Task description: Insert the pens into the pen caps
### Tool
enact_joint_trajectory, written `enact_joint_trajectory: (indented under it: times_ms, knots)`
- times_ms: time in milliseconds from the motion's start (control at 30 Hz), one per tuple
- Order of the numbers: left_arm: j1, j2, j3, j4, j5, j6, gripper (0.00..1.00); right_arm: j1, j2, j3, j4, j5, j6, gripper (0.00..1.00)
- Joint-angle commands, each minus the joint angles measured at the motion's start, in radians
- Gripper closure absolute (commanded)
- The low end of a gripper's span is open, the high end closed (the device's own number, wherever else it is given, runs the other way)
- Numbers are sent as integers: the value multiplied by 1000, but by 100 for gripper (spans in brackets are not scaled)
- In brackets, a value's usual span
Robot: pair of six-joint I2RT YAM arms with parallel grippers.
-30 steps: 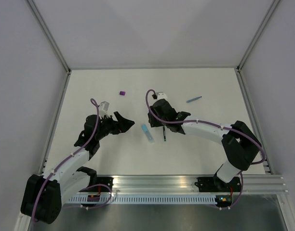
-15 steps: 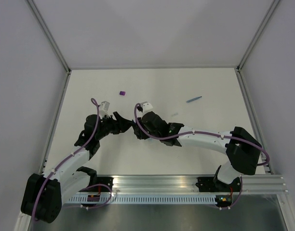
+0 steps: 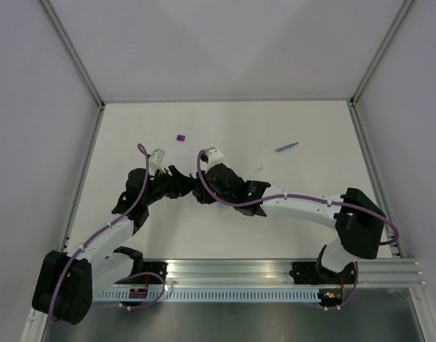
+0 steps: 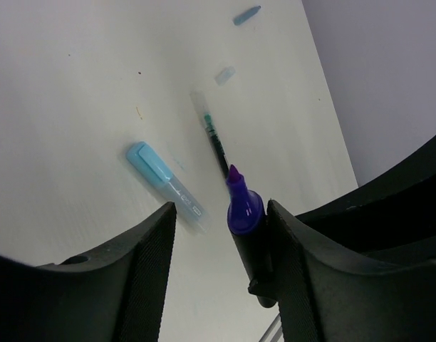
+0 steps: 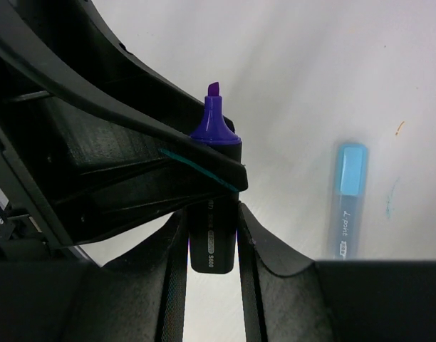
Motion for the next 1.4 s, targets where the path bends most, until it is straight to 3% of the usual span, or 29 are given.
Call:
enact_joint_trajectory:
  times_ms: [0,167,267,300,367,400,467,533,733,867,1367]
  knots:
    - [2,18,30,52,53,-17,43,12,1,49,77,20,18,100]
    - [2,20,22,90,93,-20,70,13,6,53,83,12,15,100]
    - [4,12,13,124,128,-14,96,12,21,55,83,-19,5,98]
    - [4,7,8,144,154,-20,98,13,24,55,85,-37,0,94]
    - [2,0,-12,208,185,-39,98,13,16,47,79,-49,-5,78]
    - [4,-6,-16,233,214,-48,98,13,10,41,80,-61,-9,65]
    - [4,-26,-39,314,242,-74,98,10,-26,4,97,-71,-14,52]
    - [4,-49,-74,433,289,-106,98,10,-60,-48,126,-104,-27,48]
    - [-4,-100,-134,670,391,-212,98,1,-233,-226,281,-262,-81,46]
    - [-10,-144,-153,747,408,-249,98,-1,-330,-303,371,-360,-92,52]
    - [-11,-164,-173,830,417,-301,98,-2,-310,-343,556,-537,-23,70]
